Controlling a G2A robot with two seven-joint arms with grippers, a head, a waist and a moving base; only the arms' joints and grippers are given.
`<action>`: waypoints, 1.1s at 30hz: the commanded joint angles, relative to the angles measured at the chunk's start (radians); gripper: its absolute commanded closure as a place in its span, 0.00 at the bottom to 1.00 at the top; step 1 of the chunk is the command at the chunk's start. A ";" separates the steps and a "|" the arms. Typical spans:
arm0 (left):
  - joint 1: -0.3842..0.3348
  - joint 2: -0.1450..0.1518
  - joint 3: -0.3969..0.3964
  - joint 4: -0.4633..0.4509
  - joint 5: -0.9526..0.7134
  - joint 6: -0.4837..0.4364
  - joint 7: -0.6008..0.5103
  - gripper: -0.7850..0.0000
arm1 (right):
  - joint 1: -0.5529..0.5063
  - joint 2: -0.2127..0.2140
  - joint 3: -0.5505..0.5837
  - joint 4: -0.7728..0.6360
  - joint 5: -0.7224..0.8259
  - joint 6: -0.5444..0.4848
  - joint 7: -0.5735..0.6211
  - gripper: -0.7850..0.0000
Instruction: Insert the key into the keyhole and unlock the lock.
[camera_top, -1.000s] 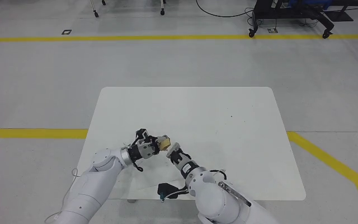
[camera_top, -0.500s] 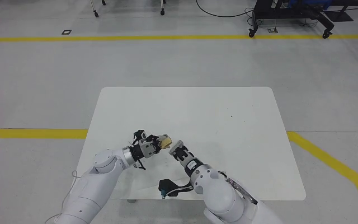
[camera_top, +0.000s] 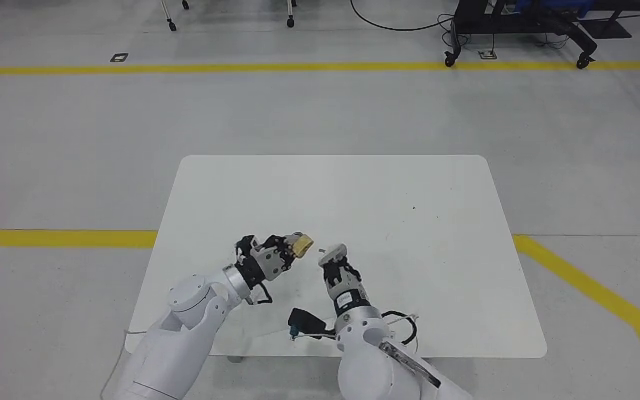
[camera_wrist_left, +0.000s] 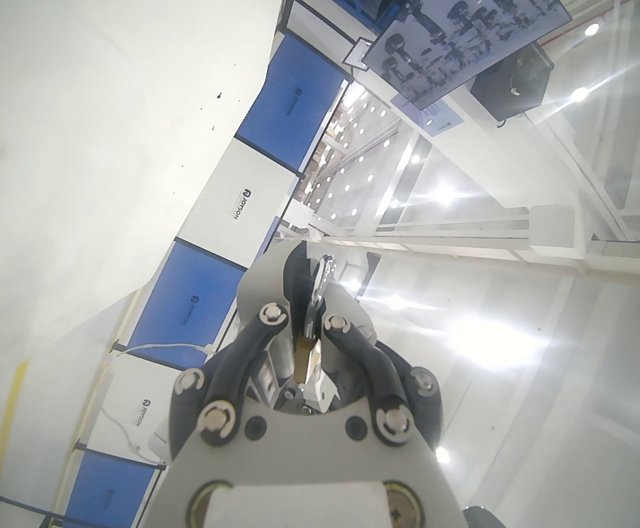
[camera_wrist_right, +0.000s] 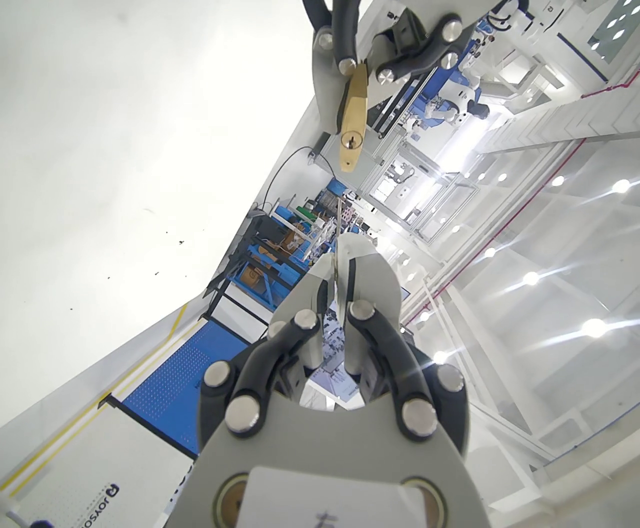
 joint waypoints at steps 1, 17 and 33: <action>-0.001 0.000 0.000 0.003 0.004 0.001 0.009 1.00 | 0.006 -0.009 -0.019 0.015 0.000 -0.003 0.049 1.00; -0.005 -0.008 0.018 0.014 -0.006 0.017 0.012 1.00 | 0.045 -0.085 -0.076 0.140 0.000 -0.003 0.110 1.00; -0.010 -0.011 0.022 0.026 0.002 0.024 0.007 1.00 | 0.043 -0.131 -0.044 0.195 0.000 -0.003 0.116 1.00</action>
